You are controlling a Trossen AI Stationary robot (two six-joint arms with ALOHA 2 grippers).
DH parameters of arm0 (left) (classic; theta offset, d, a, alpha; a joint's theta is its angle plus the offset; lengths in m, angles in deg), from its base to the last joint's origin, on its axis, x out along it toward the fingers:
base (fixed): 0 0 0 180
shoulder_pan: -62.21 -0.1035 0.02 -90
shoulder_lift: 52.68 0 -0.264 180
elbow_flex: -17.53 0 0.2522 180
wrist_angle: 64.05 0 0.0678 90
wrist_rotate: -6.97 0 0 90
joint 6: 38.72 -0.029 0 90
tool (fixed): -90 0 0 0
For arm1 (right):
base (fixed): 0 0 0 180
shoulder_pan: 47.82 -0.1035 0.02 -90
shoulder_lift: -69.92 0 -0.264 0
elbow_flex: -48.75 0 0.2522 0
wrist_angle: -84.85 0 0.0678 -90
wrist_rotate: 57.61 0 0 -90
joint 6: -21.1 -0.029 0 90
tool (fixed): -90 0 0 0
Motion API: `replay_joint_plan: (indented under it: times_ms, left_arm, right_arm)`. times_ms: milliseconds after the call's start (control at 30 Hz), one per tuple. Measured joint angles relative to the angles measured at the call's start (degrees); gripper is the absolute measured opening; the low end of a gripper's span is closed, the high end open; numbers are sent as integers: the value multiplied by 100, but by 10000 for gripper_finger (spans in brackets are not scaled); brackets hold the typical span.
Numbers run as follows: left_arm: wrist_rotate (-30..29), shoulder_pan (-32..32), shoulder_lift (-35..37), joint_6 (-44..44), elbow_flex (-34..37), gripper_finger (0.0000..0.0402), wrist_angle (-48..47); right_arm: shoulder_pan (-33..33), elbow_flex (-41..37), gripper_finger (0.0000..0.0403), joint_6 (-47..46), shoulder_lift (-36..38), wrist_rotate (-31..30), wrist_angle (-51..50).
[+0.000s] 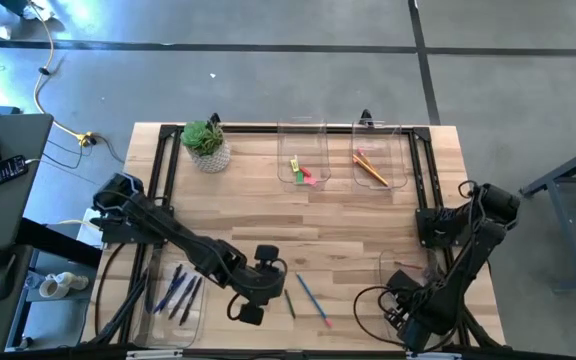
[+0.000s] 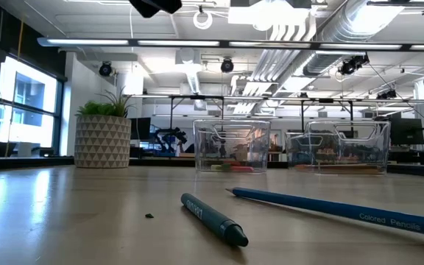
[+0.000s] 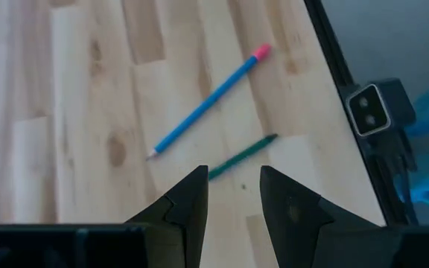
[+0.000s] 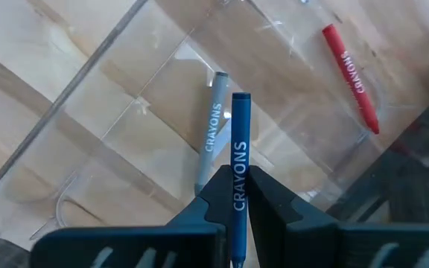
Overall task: Sort crayons/erasers/pens/pencils in bins
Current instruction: Put the blue crayon into the bottom right transparent bin, then put the blue pencil into the top right transparent bin
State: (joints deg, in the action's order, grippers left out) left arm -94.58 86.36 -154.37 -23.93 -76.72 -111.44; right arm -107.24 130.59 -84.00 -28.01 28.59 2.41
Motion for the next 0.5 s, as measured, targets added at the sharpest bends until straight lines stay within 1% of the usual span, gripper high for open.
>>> replay_joint_plan:
  times_ms: [100,233,500]
  left_arm:
    - [128,3,-63,0,0,113,3]
    - [145,3,-74,-81,0,113,-15]
    - [251,-1,-74,-782,0,117,-118]
  right_arm:
    - [0,0,16,-71,-26,74,145]
    - [0,0,27,-459,-30,109,300]
    - [15,0,93,-1289,-30,147,572]
